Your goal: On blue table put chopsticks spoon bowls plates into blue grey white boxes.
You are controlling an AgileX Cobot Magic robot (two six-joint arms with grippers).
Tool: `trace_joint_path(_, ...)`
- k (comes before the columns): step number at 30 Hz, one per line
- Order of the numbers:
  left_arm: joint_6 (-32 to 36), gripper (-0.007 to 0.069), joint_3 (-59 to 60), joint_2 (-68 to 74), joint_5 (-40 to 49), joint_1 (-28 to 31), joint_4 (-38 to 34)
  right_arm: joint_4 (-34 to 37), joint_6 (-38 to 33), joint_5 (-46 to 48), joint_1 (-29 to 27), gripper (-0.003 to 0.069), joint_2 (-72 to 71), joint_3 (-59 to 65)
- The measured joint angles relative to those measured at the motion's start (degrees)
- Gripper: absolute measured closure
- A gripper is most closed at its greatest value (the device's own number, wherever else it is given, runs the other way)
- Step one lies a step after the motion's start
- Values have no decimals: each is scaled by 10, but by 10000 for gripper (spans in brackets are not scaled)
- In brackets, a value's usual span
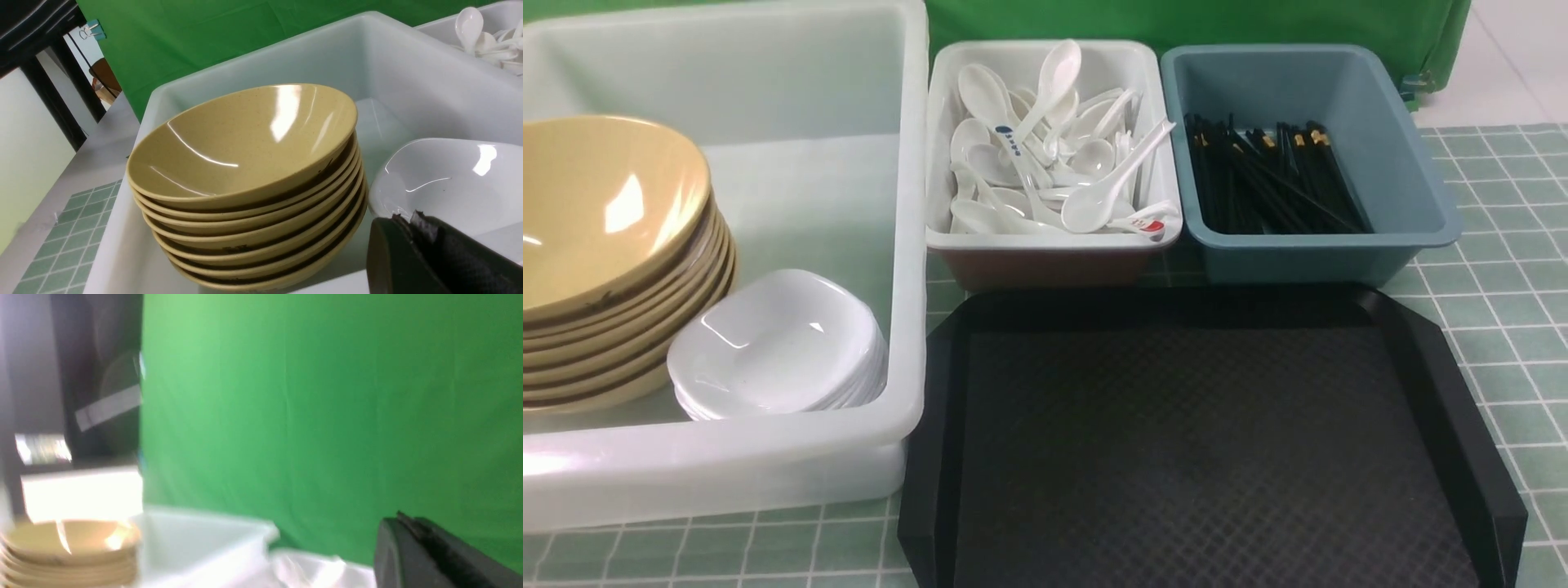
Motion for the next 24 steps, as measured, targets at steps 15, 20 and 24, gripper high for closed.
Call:
trace_joint_path(15,0,620,0,-1,23,-1,-4,111,-163,-58,-84,622,-5,85)
trace_joint_path(20,-1,620,0,-1,28,-2,-4,135,-181,68,-234,621,-6,88)
trace_joint_path(24,-1,620,0,-1,28,-2,-4,137,-171,212,-297,619,-6,89)
